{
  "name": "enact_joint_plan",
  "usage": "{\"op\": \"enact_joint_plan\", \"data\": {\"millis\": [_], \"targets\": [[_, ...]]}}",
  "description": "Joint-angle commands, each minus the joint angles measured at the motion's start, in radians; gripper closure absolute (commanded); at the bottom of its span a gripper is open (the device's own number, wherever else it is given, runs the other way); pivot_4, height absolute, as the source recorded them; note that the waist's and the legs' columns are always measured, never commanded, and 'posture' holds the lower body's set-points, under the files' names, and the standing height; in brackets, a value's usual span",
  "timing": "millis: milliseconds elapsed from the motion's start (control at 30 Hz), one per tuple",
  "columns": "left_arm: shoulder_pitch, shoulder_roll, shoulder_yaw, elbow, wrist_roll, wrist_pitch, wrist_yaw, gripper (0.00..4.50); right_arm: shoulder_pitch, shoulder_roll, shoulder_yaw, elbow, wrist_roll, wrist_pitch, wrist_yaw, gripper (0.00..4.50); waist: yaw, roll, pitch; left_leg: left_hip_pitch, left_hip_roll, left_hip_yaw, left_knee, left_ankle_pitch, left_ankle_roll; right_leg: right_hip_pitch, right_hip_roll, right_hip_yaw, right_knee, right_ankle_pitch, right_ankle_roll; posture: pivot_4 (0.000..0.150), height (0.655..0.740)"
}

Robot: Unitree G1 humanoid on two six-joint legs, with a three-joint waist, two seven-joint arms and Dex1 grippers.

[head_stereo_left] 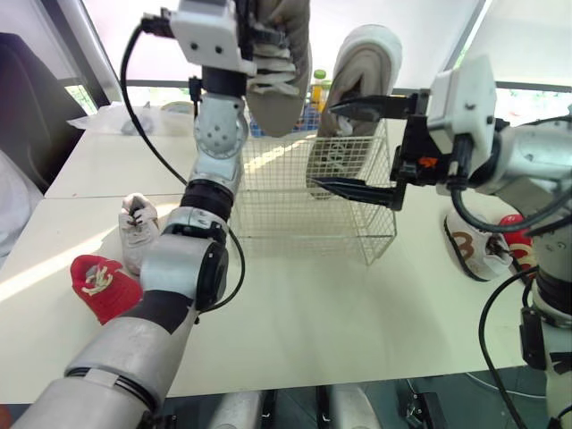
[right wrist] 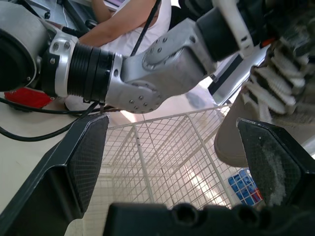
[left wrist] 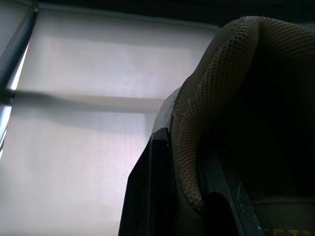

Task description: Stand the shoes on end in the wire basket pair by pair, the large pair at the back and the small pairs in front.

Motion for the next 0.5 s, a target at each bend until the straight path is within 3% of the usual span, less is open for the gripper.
{"op": "enact_joint_plan", "data": {"millis": [33,233,500], "targets": [[0.028,-0.009,-0.041,-0.002,0.063,-0.041,0.066,4.45,-0.014,-0.023,-0.029,-0.022,0.009,-0.001,-0.005,0.0,0.0,0.0,0.0,0.0,0.0,0.0,0.0,0.0,0.0,0.0,0.0,0.0,0.0,0.0,0.0,0.15,0.74],[0.086,-0.011,-0.08,0.007,0.123,-0.029,0.162,4.45,-0.016,-0.028,-0.032,-0.021,0.017,0.003,-0.002,0.0,0.001,0.0,0.0,0.001,0.0,0.0,0.0,0.0,0.0,0.001,0.0,0.0,0.0,0.0,0.0,0.15,0.74],[0.187,-0.047,-0.106,-0.03,0.11,0.074,0.182,4.45,-0.013,-0.029,-0.028,-0.01,0.015,-0.008,0.003,0.0,0.0,0.004,-0.004,0.007,0.0,0.0,0.0,0.0,0.0,0.008,0.0,-0.001,0.0,0.0,0.0,0.15,0.74]]}}
